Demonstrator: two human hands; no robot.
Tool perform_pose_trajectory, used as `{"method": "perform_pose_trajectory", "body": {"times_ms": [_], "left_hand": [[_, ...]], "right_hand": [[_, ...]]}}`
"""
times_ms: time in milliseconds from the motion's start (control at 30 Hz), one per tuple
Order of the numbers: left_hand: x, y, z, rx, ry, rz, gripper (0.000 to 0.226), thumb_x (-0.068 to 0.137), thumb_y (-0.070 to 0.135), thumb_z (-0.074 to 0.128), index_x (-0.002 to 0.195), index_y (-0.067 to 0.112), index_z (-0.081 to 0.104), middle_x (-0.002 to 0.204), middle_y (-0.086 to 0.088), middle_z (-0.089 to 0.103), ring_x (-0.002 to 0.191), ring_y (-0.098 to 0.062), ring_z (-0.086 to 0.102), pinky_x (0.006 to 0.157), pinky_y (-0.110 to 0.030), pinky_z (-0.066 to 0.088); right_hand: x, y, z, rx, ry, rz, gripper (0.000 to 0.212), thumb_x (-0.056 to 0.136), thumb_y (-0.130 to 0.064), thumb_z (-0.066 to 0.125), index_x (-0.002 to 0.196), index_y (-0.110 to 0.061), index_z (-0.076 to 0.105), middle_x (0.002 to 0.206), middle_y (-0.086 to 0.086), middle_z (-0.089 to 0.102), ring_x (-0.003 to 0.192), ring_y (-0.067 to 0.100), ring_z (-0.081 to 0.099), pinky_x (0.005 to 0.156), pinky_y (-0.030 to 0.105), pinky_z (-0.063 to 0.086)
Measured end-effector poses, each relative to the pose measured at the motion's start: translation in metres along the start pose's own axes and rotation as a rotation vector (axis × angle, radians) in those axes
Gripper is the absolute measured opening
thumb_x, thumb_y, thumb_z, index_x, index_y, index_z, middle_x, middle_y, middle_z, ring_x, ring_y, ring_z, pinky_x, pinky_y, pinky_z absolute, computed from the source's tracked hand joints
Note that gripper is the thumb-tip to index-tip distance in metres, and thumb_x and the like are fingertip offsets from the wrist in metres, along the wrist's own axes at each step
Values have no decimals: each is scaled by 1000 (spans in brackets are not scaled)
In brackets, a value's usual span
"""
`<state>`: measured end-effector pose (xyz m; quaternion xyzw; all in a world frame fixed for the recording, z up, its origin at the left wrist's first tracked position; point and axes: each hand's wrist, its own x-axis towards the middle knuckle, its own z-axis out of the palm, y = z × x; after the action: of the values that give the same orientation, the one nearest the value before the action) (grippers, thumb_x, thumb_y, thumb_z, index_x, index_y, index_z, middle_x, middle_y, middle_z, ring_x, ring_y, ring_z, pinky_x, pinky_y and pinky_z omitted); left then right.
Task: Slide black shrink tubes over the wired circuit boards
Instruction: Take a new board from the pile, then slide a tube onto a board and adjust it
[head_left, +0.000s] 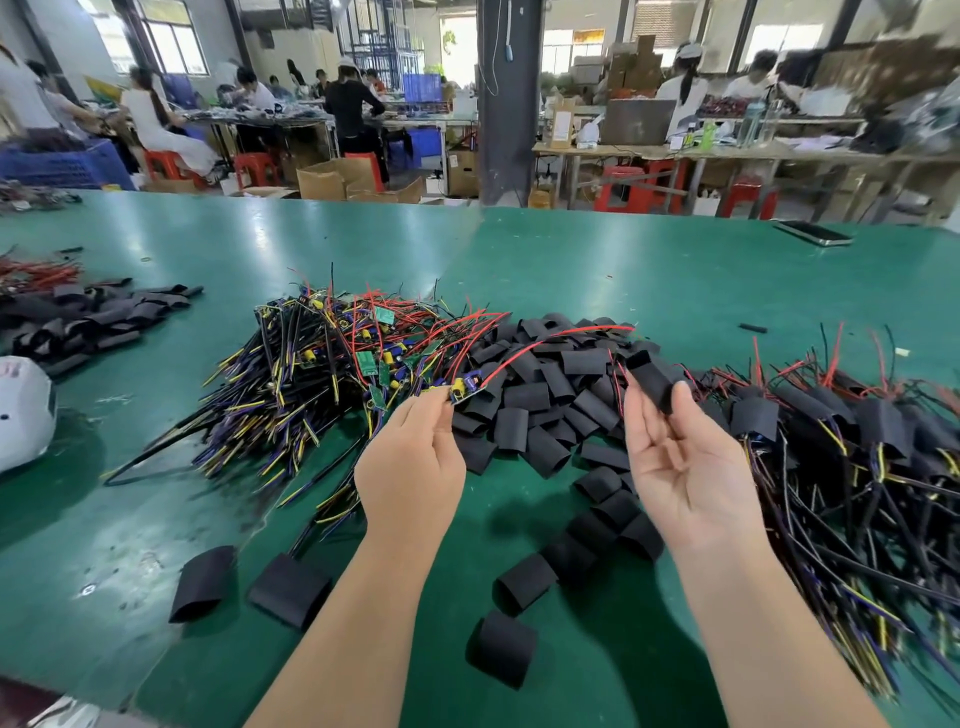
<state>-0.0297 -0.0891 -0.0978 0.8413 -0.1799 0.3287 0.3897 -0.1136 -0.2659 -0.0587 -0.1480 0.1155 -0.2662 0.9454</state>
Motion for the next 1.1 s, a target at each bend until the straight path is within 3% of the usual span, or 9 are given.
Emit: {"method": "perform_pose_trajectory", "body": {"times_ms": [100,300,400,533,667,800,933,1000,1100], "left_hand": [[0,0,0,-4,-14,52,26,85,7,52,101,4,72,87,-5,73,66,-26,67,52,-28,47],[-1,-1,2,-31,-10,133,36,88,19,39,99,6,71,78,-4,70,61,-25,64,43,-35,51],[-1,-2,3,-37,-5,134,39,87,20,37,99,7,71,78,-3,69,61,-25,63,43,-35,50],[-1,-1,3,14,-27,156,25,83,8,49,95,10,71,71,-1,64,54,-26,56,39,-31,42],[-3,2,6,17,-112,231,21,84,6,54,92,12,72,67,-1,61,53,-27,54,39,-36,43],[-8,10,8,-16,-143,284,33,88,19,39,92,13,72,69,2,63,55,-25,56,40,-34,44],[-10,11,8,-43,-121,276,34,87,20,39,90,12,72,71,3,66,53,-25,57,39,-33,44],[-10,11,7,-42,-96,262,34,87,21,40,90,12,73,72,3,68,54,-24,60,39,-32,45],[-10,12,7,-36,-71,239,34,86,21,40,89,13,73,73,3,69,55,-23,62,39,-32,45]], "right_hand": [[-2,4,2,0,-18,20,13,71,-3,63,68,5,72,95,22,72,94,27,71,65,30,59],[-1,-3,4,80,2,-6,13,75,-3,63,83,8,64,95,25,71,91,30,72,68,32,60],[1,-6,1,89,4,-15,25,75,-4,63,96,9,60,96,23,71,92,28,72,71,31,60],[2,-6,-4,-82,-23,-68,28,68,-6,67,93,3,60,87,15,68,90,23,72,71,25,57],[4,-5,-8,-197,-77,-97,44,68,-10,68,109,-8,52,95,7,62,84,18,68,66,20,51],[3,8,-9,-403,-175,-45,34,70,-11,63,104,-15,57,89,0,72,78,13,65,72,24,53],[0,20,-12,-549,-310,15,27,73,-7,62,100,-6,60,95,7,72,92,24,69,89,39,55],[-1,22,-11,-552,-298,-23,32,72,-5,64,103,1,61,93,18,70,93,30,69,87,39,56],[0,22,-11,-529,-280,-74,18,68,-2,66,85,-9,70,82,12,72,88,28,71,77,34,58]]}}
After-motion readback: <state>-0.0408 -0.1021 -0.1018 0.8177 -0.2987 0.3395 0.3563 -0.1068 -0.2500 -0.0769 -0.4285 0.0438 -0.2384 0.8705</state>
